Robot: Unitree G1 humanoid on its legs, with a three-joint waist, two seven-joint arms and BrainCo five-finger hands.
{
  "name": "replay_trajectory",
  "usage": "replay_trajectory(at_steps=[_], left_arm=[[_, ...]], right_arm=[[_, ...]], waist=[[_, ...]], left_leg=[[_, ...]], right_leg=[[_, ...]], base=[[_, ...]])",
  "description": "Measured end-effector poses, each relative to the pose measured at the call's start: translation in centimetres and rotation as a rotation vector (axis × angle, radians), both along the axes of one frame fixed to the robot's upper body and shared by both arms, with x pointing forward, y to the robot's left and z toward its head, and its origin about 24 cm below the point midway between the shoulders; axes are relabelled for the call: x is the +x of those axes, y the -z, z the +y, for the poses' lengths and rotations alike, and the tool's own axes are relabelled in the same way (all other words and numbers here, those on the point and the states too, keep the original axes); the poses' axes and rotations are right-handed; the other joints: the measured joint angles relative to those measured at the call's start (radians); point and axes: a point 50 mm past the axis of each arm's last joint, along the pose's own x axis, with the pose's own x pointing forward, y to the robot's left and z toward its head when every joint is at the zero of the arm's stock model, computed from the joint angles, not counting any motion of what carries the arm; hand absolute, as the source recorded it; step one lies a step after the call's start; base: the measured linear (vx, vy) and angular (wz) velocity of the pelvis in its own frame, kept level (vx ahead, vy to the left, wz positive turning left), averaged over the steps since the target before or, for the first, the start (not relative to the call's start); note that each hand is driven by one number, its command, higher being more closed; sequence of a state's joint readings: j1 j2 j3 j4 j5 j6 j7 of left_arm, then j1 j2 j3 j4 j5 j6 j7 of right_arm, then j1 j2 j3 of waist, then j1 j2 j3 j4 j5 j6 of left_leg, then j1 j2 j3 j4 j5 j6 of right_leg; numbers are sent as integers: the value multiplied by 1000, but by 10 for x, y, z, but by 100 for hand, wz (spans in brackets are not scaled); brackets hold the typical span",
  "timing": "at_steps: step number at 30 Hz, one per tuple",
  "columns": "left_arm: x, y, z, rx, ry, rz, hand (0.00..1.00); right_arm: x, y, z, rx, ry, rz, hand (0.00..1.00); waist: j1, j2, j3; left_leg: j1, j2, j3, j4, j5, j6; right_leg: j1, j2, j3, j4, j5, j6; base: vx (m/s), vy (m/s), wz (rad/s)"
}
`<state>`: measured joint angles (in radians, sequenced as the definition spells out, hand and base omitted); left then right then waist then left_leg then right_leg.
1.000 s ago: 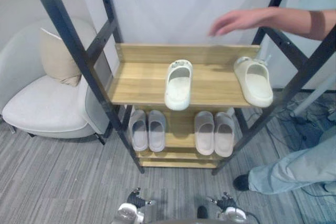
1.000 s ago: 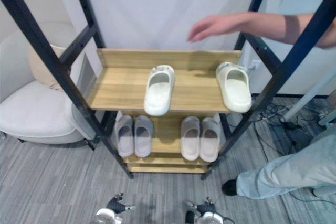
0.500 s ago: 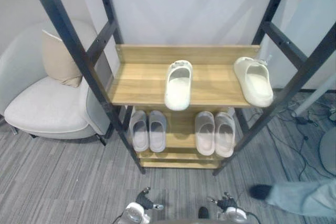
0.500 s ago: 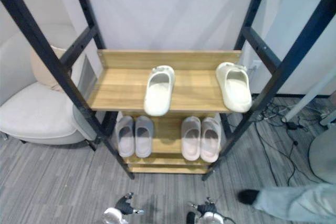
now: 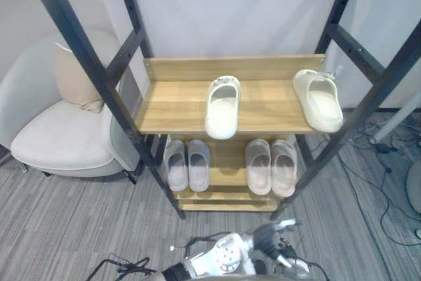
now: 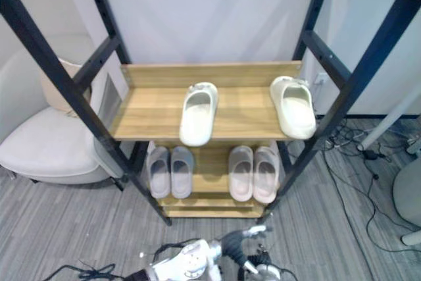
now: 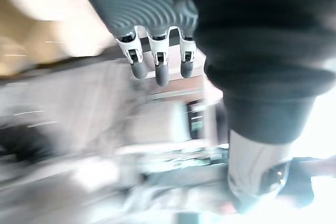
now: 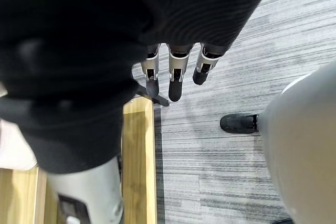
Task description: Organize the slippers on the shoe rack
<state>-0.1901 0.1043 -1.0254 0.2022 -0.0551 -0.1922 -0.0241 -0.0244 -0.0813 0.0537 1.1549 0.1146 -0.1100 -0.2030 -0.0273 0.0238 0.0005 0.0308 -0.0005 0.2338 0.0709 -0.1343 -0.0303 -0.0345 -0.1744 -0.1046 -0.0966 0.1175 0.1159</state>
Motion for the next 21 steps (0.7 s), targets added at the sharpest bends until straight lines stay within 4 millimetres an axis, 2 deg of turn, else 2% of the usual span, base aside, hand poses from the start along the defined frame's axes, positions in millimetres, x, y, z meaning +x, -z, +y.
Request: replay_trajectory(at_steps=[1,2,3,5,8,10,15,21], left_arm=[[6,-14,2,-47,-14,-35,0],[8,-20,3,-65,-21,-52,0],[12,-37,4,-120,-37,-101,0],[19,-85,10,-292,-77,-235,0],[25,-124,18,-429,-122,-359,0],[37,-147,27,-483,-193,-452,0],[60,-169,39,-502,-358,-585,0],[100,-184,51,-414,-565,-717,0]], right_arm=[[0,0,0,-3,-1,1,0],[-1,0,0,-4,-2,2,0],[-2,0,0,-8,-5,5,0],[-4,1,-2,-15,-3,11,0],[-5,1,-2,-19,-3,14,0],[-6,2,-2,-18,-3,18,0],[-12,3,-2,-17,1,31,0],[-18,4,-4,-17,0,45,0]], waist=[[0,2,-3],[0,4,-4],[2,5,-5],[5,11,-15],[10,13,-18],[12,9,-21],[15,7,-40],[14,4,-45]], left_leg=[[0,0,0,0,1,0],[0,0,0,0,1,0],[-2,-1,1,1,1,1],[-9,-5,0,4,2,2],[-12,-9,0,8,2,3],[-14,-10,-1,13,1,4],[-29,-11,-7,20,1,5],[-31,-12,-4,20,1,5]], right_leg=[[-1,-3,1,5,0,0],[-1,-3,1,6,0,1],[-2,-4,1,7,0,1],[-8,-9,1,7,1,3],[-8,-15,2,7,2,5],[-7,-18,2,8,1,7],[-15,-23,-1,8,0,8],[-19,-24,3,8,1,9]], base=[[-33,-17,2],[0,0,0],[0,0,0],[0,0,0],[0,0,0],[-37,-7,2],[-24,-11,4],[-1,-1,-1]])
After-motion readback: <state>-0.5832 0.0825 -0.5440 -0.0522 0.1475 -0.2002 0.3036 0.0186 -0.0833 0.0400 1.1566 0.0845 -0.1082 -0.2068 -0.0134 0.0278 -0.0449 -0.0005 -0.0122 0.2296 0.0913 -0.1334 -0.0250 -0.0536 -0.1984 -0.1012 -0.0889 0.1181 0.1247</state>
